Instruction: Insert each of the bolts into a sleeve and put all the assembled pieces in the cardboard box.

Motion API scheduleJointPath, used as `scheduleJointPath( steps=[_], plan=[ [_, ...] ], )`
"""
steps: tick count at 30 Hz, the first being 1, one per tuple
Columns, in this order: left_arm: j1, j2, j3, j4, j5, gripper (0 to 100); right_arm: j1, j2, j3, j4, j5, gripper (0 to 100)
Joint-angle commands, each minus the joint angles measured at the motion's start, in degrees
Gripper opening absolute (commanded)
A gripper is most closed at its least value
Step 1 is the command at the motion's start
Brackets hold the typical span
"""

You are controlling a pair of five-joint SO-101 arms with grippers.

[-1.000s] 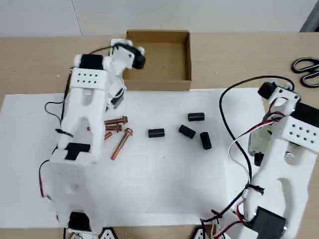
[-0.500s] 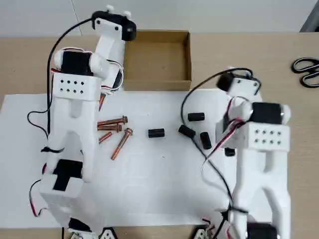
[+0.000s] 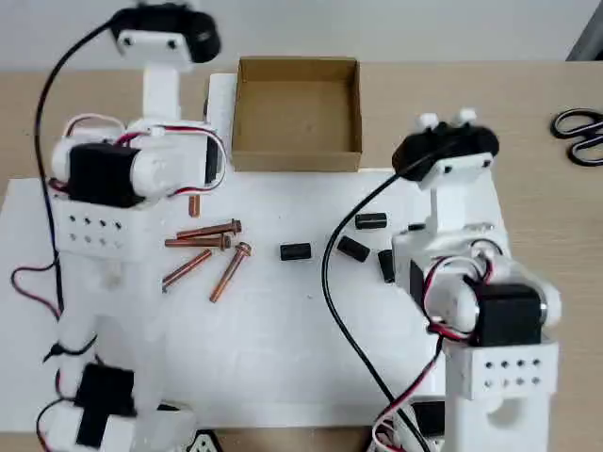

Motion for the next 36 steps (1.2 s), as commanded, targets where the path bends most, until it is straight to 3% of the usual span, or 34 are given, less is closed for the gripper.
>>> scheduleJointPath(
  steps=[1,7,17,22,27,36],
  plan=[
    [0.97,-6.59,4.88,0.44,4.13,1,-1.54,-5.67,2.81,-1.63,-0.88,0.3],
    [3.96,-16.97,14.73,-1.23,6.68,1,-9.19,-19.47,11.16,-2.59,-0.79,0.2],
    [6.15,-37.45,38.9,-19.52,16.35,1,-9.98,-38.99,27.96,-14.64,-0.44,0.2],
    [6.15,-49.93,54.9,-30.68,16.7,1,-12.18,-46.99,36.48,-15.6,-0.35,0.2],
    [6.15,-62.51,68.18,-40.53,16.79,1,-19.38,-53.14,42.81,-15.69,-0.62,0.2],
    [7.21,-76.92,85.14,-49.23,16.88,1,-25.71,-53.85,51.08,-27.3,2.11,0.2]
  ],
)
